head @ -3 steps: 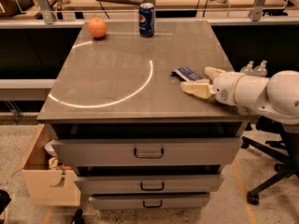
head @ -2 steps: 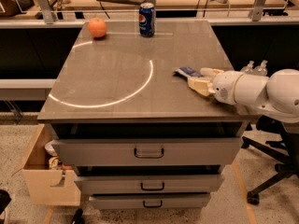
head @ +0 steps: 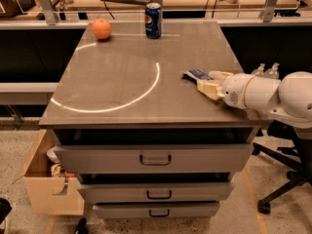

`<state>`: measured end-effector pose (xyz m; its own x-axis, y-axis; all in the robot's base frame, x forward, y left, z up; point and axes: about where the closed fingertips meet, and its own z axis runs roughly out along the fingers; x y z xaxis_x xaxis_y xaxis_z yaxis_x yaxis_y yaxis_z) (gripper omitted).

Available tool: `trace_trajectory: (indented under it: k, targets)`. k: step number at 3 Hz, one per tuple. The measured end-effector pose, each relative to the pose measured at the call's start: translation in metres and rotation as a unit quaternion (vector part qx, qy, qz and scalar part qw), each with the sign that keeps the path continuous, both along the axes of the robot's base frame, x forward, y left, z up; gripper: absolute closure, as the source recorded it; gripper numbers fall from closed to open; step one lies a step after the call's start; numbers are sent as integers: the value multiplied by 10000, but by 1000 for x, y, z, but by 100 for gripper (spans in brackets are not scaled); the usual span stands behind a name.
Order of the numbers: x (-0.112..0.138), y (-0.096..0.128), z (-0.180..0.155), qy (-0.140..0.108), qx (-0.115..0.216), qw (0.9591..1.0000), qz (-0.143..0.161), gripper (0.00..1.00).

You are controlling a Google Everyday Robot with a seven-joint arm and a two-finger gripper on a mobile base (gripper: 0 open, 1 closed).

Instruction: Pick rxbar blueberry

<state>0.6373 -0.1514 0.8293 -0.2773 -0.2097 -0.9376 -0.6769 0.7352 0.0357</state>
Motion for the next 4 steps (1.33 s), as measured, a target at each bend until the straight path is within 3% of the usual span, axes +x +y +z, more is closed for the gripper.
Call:
trace_trajectory:
  k: [1, 2, 3, 4]
  targets:
    - [4, 8, 15, -4, -40, 9998, 182, 100]
    - [9, 23, 53, -69, -208, 9978, 625, 100]
    - [12, 33, 97, -183, -330, 9936, 1067, 100]
    - [10, 37, 135, -348, -467, 9855, 1591, 100]
